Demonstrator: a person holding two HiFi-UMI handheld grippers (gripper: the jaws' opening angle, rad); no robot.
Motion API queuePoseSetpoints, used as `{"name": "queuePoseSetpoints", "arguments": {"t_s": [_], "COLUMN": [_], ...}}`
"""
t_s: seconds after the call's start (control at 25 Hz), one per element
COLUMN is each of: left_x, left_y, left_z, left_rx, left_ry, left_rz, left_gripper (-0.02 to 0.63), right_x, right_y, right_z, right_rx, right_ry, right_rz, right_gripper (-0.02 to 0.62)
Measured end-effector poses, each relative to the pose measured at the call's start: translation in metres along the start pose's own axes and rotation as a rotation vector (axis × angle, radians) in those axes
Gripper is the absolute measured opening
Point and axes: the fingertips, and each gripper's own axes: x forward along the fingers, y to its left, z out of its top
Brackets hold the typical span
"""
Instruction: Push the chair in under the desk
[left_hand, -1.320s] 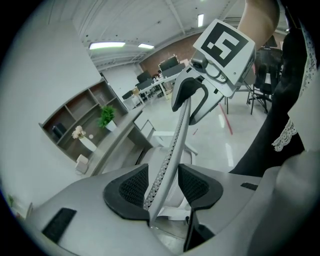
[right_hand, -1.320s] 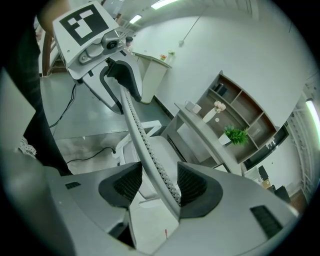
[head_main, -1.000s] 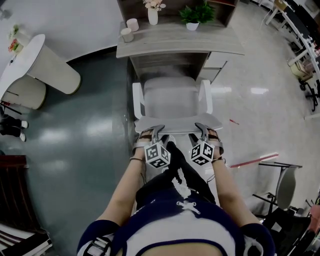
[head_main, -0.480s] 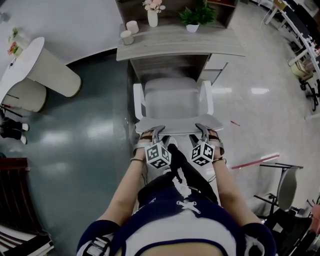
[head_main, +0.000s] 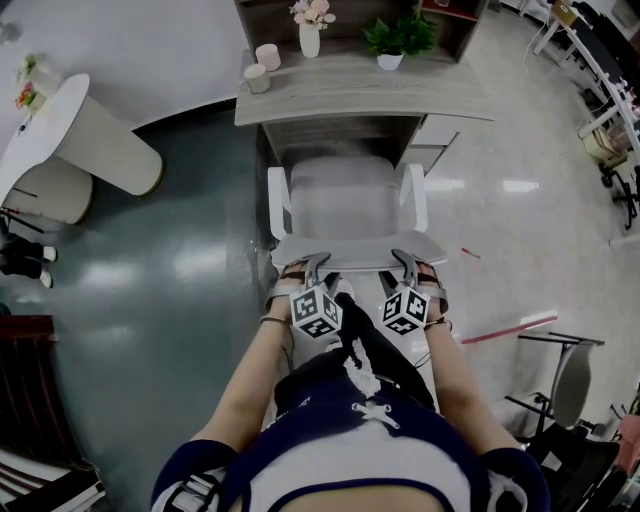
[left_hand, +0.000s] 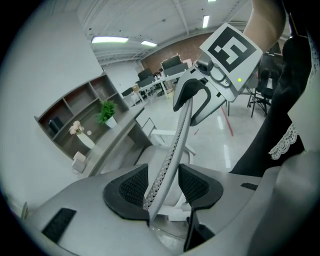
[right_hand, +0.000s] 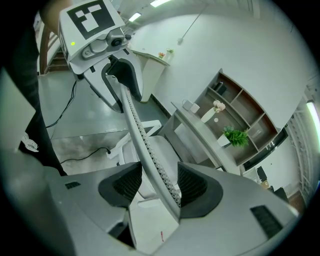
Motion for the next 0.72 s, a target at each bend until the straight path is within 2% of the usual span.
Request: {"name": "queuePoseSetpoints", "arguments": {"t_s": [0.36,0.72], "left_x": [0.008,0.017], "left_y": [0.017,0.037], "left_z": [0.002,0.004], "left_rx": [-0.018,0.000], "left_ry": [-0.028,-0.041], "left_rz": [-0.037,-0.027], "left_gripper": [0.190,0.190], "right_x": [0.014,0.027], "right_y": [-0.013,-0.029], "right_z": [0.004,0.010], "right_rx": [0.021,0.018], "right_ry": [0.023,0.024], "right_rz": [0.007,0.010], "right_gripper": [0.196,0.196]}}
